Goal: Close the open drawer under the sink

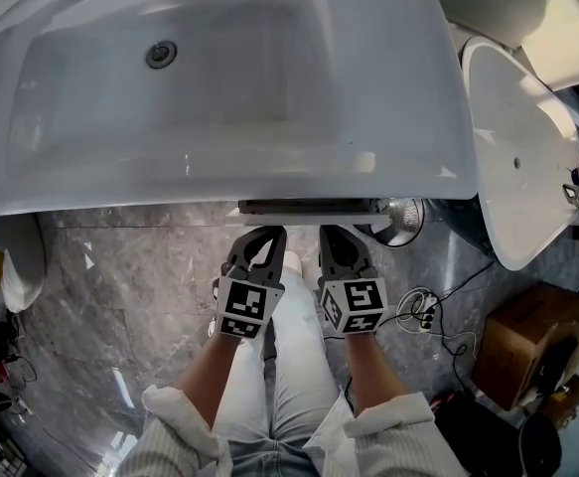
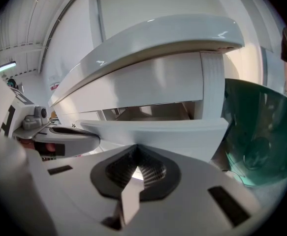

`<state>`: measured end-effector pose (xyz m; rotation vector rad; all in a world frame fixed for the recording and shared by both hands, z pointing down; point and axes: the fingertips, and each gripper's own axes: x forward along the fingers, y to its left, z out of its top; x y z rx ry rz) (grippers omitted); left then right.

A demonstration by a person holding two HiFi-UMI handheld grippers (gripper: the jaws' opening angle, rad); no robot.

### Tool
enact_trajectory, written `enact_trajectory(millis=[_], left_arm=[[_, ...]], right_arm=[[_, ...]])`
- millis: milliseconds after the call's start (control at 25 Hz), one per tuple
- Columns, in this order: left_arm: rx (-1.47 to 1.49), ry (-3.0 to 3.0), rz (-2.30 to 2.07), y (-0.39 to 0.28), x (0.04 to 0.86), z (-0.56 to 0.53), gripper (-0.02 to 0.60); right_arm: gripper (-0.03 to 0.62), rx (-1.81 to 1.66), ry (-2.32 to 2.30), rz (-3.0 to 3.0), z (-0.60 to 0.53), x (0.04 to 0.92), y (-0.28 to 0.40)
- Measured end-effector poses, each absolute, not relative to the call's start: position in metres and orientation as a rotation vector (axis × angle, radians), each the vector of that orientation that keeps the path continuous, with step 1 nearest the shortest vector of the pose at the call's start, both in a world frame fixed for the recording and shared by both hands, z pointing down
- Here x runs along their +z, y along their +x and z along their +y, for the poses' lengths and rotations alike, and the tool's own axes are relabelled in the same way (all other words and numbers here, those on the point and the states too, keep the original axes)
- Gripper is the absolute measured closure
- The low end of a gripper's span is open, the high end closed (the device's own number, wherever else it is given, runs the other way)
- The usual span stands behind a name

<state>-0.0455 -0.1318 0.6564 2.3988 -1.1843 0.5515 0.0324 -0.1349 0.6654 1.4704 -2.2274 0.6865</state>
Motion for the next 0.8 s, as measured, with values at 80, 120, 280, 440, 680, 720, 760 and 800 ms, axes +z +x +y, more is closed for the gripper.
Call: enact_trajectory(millis=[80, 120, 280, 440, 680, 720, 760, 800], left_arm=[[0.551, 2.395, -1.190, -0.047, 0.656, -0.138, 0.566], [0.553, 2.396, -1.192, -0.047, 0.656, -0.141, 0.566], [0.565, 2.409, -1.197, -0.046, 0.655, -0.152, 0.566], [0.561, 2.421, -1.202, -0.046, 0.652, -0.165, 0.566], [0.556, 2.435, -1.209, -0.048, 0.651, -0.180, 0.566], [0.553, 2.435, -1.211, -0.048, 0.651, -0.181, 0.566], [0.550, 2.435, -1.213, -0.048, 0.651, -0.182, 0.566], [0.546, 2.435, -1.213, -0.048, 0.651, -0.183, 0.566]], right_arm=[[0.585, 0.681, 1.467, -2.232, -0.141, 0.665, 0.031], [0.585, 0.677, 1.465, -2.234, -0.144, 0.665, 0.031], [0.585, 0.674, 1.471, -2.238, -0.156, 0.662, 0.031], [0.585, 0.673, 1.476, -2.243, -0.170, 0.661, 0.032], [0.585, 0.659, 1.472, -2.248, -0.184, 0.661, 0.030], [0.585, 0.659, 1.473, -2.248, -0.186, 0.661, 0.030], [0.585, 0.658, 1.474, -2.249, -0.187, 0.660, 0.030], [0.585, 0.657, 1.475, -2.249, -0.188, 0.660, 0.031]])
